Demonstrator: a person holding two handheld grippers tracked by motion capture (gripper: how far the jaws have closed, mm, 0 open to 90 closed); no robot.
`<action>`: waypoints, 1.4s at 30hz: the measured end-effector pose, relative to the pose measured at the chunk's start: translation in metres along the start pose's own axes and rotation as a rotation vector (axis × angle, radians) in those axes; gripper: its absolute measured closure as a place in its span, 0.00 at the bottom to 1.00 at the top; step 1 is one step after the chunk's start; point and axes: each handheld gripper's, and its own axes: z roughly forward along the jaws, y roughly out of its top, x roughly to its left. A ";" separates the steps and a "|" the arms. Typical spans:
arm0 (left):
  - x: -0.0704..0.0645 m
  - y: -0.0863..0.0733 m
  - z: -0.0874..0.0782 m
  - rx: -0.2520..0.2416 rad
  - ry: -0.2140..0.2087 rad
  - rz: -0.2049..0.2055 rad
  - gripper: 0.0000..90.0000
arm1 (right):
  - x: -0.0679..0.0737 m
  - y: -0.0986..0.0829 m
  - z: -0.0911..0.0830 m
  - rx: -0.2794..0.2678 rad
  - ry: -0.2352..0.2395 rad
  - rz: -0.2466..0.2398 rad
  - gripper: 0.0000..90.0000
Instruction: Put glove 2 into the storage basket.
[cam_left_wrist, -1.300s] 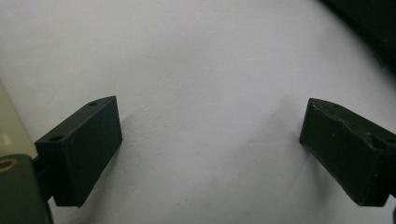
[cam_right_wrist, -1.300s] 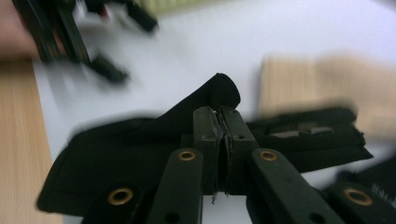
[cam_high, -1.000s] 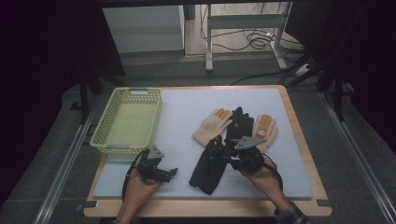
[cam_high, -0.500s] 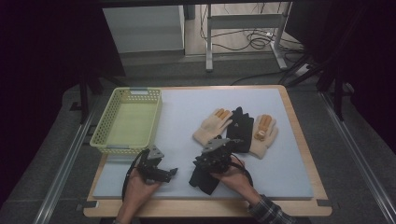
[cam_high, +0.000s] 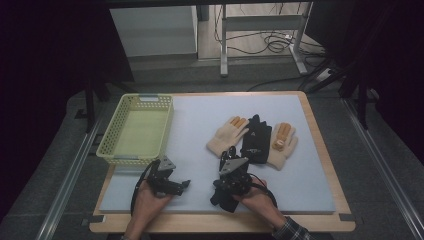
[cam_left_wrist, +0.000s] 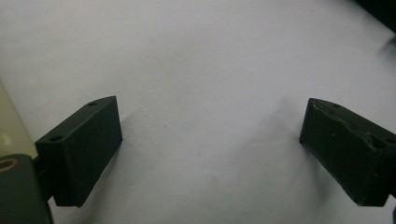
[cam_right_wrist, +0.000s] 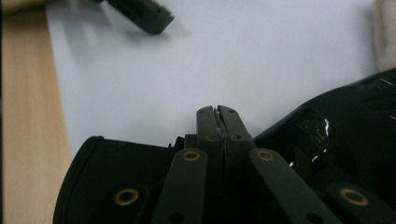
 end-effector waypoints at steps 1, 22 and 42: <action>0.000 0.000 0.000 0.000 0.000 0.000 0.07 | 0.002 -0.001 -0.002 0.006 0.003 -0.003 0.97; 0.000 0.000 0.000 0.001 0.000 -0.001 0.07 | -0.083 -0.017 -0.060 -0.078 -0.258 0.153 0.77; 0.000 0.000 0.000 0.000 0.000 -0.001 0.07 | -0.178 -0.014 -0.042 0.044 -0.395 0.278 0.39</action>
